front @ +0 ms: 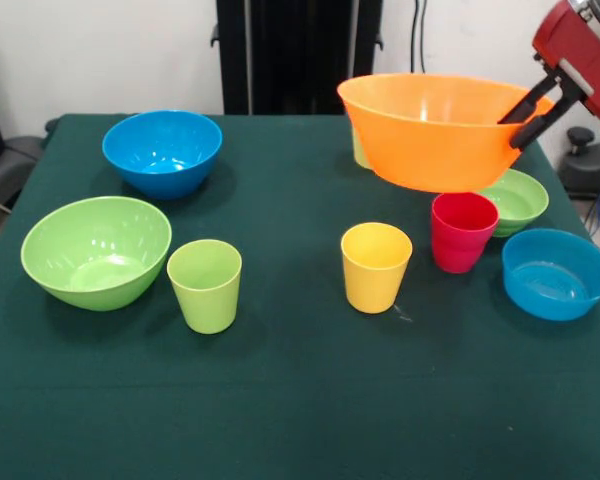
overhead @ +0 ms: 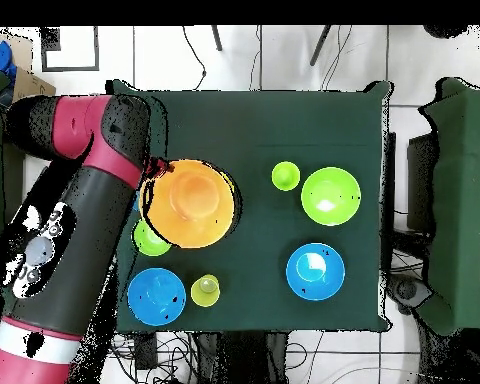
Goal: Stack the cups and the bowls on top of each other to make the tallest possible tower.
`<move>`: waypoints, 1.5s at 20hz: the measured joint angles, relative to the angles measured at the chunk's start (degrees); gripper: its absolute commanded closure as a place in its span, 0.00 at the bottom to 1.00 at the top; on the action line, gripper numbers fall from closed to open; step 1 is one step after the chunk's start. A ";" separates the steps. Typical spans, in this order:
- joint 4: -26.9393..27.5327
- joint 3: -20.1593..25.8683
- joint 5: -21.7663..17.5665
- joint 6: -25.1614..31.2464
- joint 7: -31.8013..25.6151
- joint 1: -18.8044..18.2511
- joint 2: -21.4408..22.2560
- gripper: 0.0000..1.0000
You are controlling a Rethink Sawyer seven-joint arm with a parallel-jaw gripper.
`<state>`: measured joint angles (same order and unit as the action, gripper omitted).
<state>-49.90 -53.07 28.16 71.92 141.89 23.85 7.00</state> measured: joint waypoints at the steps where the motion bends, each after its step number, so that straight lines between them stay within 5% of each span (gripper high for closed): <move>1: -0.59 0.01 0.00 -0.01 0.00 -0.01 0.32 1.00; 14: -2.95 0.02 0.00 -0.27 0.00 -0.22 0.85 1.00; 30: -3.57 0.05 0.01 -9.54 0.00 -0.43 -0.93 1.00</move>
<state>-53.47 -53.02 28.17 62.39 141.89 23.43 6.07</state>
